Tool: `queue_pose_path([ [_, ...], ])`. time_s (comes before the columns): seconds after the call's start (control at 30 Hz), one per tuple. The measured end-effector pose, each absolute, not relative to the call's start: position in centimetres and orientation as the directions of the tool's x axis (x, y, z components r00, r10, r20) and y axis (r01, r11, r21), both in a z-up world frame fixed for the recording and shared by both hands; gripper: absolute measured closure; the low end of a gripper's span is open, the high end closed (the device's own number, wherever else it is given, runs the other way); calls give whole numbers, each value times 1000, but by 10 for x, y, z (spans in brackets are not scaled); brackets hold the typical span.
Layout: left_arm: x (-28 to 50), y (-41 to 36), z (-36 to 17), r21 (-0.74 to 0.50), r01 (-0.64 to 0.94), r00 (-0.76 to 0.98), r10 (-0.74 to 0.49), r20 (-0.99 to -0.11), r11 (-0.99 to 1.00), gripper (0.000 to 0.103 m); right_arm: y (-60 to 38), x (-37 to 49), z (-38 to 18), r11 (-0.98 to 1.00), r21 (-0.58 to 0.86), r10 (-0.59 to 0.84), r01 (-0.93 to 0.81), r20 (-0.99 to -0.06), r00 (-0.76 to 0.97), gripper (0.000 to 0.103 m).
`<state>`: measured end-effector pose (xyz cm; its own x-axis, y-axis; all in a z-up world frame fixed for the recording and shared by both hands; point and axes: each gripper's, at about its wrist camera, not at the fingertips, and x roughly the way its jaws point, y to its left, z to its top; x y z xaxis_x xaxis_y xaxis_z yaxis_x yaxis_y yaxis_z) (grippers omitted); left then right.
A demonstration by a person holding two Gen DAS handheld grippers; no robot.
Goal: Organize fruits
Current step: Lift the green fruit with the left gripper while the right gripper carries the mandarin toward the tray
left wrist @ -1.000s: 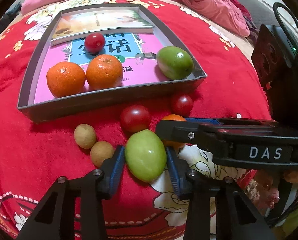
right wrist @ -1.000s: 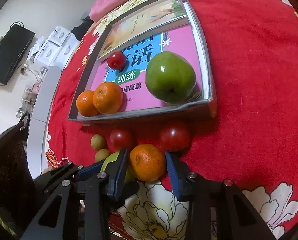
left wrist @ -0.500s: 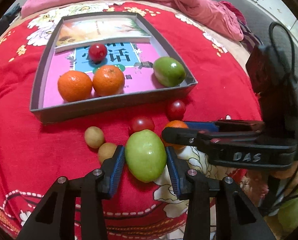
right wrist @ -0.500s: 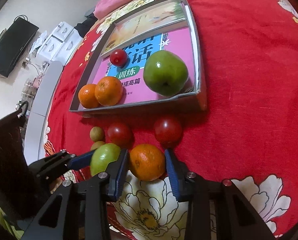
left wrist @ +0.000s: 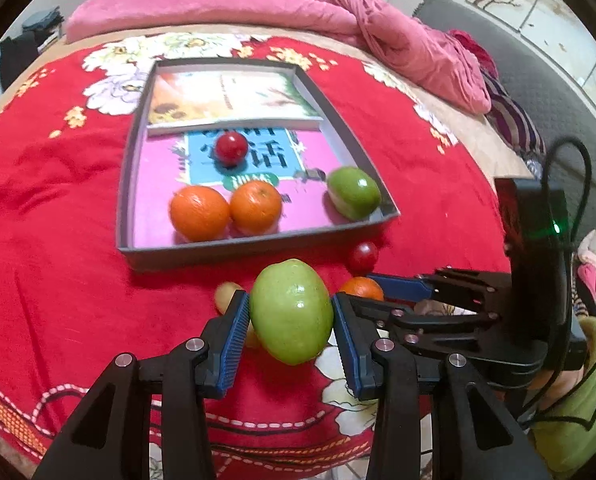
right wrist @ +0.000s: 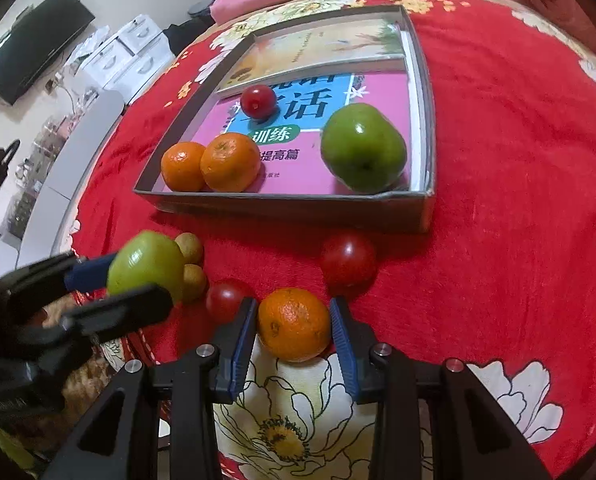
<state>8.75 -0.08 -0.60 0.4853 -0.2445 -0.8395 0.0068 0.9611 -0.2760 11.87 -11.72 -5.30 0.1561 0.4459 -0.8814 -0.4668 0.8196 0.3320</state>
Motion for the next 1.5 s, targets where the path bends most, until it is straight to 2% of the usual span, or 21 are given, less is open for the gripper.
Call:
queue_pose_path([
  [0.8, 85, 55, 40, -258, -104, 619, -141, -772, 961, 60, -125, 103, 28, 755, 299, 603, -583, -667, 438, 66],
  [1.5, 96, 75, 44, -245, -154, 652, -89, -753, 957, 60, -127, 104, 41, 770, 254, 596, -585, -613, 518, 66],
])
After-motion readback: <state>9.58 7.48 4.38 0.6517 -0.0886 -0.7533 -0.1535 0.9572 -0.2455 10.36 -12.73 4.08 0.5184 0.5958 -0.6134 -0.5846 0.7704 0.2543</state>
